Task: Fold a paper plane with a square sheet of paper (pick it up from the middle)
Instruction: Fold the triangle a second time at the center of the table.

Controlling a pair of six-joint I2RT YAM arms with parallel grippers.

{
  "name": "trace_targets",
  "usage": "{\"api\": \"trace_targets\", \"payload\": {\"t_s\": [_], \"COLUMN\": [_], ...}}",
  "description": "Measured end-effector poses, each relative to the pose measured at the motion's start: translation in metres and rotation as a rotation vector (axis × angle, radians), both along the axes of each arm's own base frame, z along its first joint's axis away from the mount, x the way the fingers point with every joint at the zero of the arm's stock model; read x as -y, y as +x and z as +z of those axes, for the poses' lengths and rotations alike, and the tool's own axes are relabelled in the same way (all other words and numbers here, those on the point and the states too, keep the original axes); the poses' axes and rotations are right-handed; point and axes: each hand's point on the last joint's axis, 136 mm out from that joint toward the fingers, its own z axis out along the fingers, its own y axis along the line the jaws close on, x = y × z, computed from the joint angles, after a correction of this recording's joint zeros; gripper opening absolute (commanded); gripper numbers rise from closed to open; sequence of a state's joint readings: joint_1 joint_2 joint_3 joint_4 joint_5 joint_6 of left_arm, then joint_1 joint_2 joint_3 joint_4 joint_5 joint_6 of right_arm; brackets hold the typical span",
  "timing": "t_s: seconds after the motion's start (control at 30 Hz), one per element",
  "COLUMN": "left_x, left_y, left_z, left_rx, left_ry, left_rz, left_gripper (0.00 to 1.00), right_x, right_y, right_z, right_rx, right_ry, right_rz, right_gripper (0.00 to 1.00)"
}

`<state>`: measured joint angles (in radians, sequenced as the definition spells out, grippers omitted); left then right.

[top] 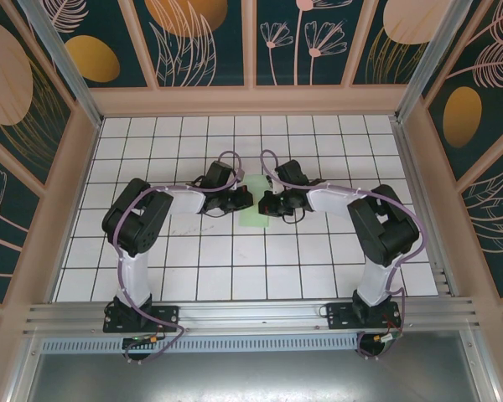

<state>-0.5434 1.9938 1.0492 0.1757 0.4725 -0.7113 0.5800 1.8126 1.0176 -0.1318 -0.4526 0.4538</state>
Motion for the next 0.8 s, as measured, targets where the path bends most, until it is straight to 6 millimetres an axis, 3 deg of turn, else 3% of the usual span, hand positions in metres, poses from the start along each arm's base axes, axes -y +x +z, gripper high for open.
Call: {"api": "trace_targets", "payload": {"t_s": [0.43,0.8], "left_x": [-0.003,-0.004], "left_y": [0.004,0.004], "left_z": [-0.004,-0.005], "left_rx": [-0.017,-0.024], "left_ry": [0.022,0.027], "left_rz": [0.037,0.048], "left_gripper": [0.0,0.0], "right_x": [0.01,0.025], "right_y": [-0.019,-0.038], "right_z": [-0.025,-0.026], "right_rx": [-0.075,-0.065], "right_ry": [-0.07,-0.083], "right_rz": [0.007,0.007], "right_gripper": [0.0,0.0]}}
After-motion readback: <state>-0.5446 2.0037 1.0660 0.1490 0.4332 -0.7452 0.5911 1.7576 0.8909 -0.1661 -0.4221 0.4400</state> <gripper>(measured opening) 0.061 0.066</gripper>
